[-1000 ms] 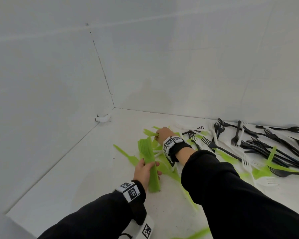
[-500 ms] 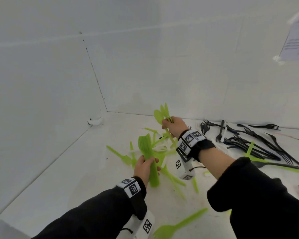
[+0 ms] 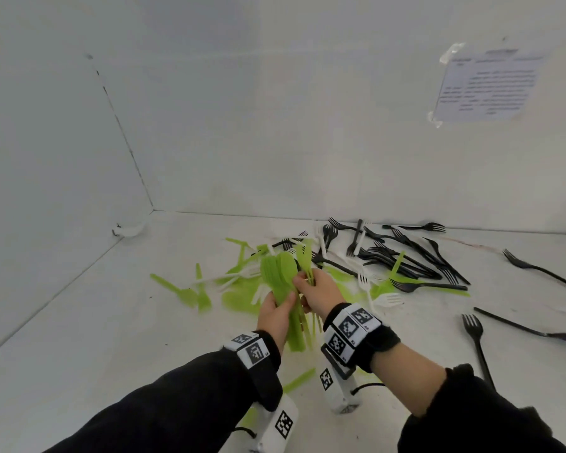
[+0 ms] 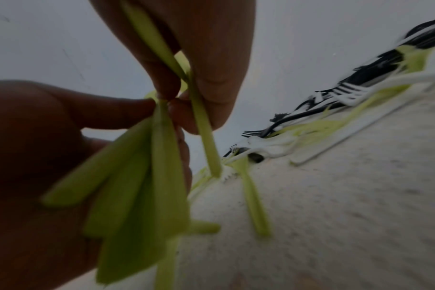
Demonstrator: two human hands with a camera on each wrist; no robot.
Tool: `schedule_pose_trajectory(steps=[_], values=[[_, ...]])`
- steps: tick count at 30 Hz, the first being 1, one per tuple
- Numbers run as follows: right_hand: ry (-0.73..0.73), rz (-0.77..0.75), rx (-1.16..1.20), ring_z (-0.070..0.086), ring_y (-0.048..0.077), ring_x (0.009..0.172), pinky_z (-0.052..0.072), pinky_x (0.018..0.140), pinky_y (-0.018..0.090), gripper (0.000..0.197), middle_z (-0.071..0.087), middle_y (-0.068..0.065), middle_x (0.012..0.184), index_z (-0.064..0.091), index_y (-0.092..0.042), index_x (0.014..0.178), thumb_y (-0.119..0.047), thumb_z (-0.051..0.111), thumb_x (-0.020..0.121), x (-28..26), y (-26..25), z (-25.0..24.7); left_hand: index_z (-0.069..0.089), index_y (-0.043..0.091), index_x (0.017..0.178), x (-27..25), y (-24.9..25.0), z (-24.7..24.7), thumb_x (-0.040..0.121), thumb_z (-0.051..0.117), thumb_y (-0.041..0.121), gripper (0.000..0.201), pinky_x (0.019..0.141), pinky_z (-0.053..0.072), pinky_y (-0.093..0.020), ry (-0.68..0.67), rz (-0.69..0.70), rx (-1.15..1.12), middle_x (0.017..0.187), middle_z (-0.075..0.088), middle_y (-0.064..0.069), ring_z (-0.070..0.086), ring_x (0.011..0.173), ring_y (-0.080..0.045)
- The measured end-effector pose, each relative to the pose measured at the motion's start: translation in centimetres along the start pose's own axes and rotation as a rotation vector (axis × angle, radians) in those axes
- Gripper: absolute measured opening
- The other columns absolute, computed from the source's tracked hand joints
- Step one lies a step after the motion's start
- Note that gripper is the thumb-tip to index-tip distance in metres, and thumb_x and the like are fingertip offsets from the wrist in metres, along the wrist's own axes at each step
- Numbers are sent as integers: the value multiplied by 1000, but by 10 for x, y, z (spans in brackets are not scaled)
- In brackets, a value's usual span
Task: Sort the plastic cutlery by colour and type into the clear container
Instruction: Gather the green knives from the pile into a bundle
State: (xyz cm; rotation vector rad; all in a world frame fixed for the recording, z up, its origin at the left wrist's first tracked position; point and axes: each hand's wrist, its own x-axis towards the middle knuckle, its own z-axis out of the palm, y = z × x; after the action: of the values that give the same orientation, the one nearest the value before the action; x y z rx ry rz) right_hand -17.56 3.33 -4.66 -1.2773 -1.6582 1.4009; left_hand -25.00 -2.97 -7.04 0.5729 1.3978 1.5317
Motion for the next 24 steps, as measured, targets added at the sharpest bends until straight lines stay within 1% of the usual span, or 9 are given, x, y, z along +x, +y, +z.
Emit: schedule_pose_trajectory(steps=[4, 7, 9, 11, 13, 15, 18, 20, 24], values=[[79, 5, 31, 46, 13, 48, 43, 45, 22, 21, 49, -1, 67, 44, -21, 74, -16, 53, 93, -15, 9, -23, 60, 12, 110, -13, -11, 20, 94, 53, 10, 18, 73, 49, -36, -58, 8, 17, 98, 68, -10, 63, 87, -28], [84, -2, 21, 48, 13, 49, 45, 46, 23, 18, 50, -1, 66, 47, -21, 76, -17, 53, 93, -23, 16, -39, 58, 17, 102, -25, -14, 34, 94, 52, 8, 13, 61, 51, -33, -123, 6, 14, 89, 67, -6, 63, 80, -25], [73, -22, 1, 48, 14, 50, 44, 47, 25, 12, 50, -1, 66, 51, -19, 81, -18, 53, 93, -27, 20, -49, 55, 14, 106, -31, -15, 42, 93, 53, 8, 14, 53, 51, -30, -160, 0, 7, 83, 63, -7, 59, 68, -21], [67, -36, -60, 47, 11, 54, 41, 50, 24, 13, 50, -4, 68, 52, -21, 80, -21, 52, 93, -29, 23, -58, 53, 14, 106, -36, -20, 49, 93, 53, 7, 15, 52, 51, -30, -176, -6, 21, 79, 61, -9, 58, 61, -20], [69, -16, -119, 45, 8, 59, 37, 53, 21, 21, 48, -6, 70, 46, -26, 73, -24, 51, 94, -32, 26, -66, 51, 12, 108, -39, -27, 56, 92, 54, 6, 17, 53, 49, -31, -161, 2, 34, 79, 59, -10, 57, 58, -21], [68, 18, -131, 45, 11, 63, 36, 53, 21, 22, 46, -4, 71, 42, -24, 73, -26, 48, 94, -36, 29, -72, 51, 10, 110, -42, -33, 62, 92, 55, 6, 19, 54, 48, -32, -148, 14, 34, 78, 59, -11, 55, 58, -21], [35, 64, -23, 45, 12, 66, 37, 52, 24, 15, 45, -1, 74, 45, -16, 86, -26, 40, 97, -47, 29, -74, 55, 13, 107, -45, -37, 71, 91, 57, 10, 16, 55, 50, -31, -124, 47, 50, 85, 63, -11, 58, 61, -20], [9, 46, 2, 45, 11, 70, 37, 58, 23, 14, 47, -1, 80, 48, -15, 97, -20, 36, 97, -52, 30, -75, 56, 12, 107, -44, -40, 75, 91, 59, 12, 17, 55, 51, -31, -85, 63, 65, 89, 64, -14, 60, 62, -22], [-8, -14, -131, 53, 24, 82, 46, 73, 33, 26, 55, 19, 101, 55, 0, 97, -16, 34, 98, -53, 38, -76, 58, 12, 108, -42, -44, 80, 91, 59, 17, 18, 74, 54, -42, -60, 100, 139, 99, 67, -17, 63, 80, -28]])
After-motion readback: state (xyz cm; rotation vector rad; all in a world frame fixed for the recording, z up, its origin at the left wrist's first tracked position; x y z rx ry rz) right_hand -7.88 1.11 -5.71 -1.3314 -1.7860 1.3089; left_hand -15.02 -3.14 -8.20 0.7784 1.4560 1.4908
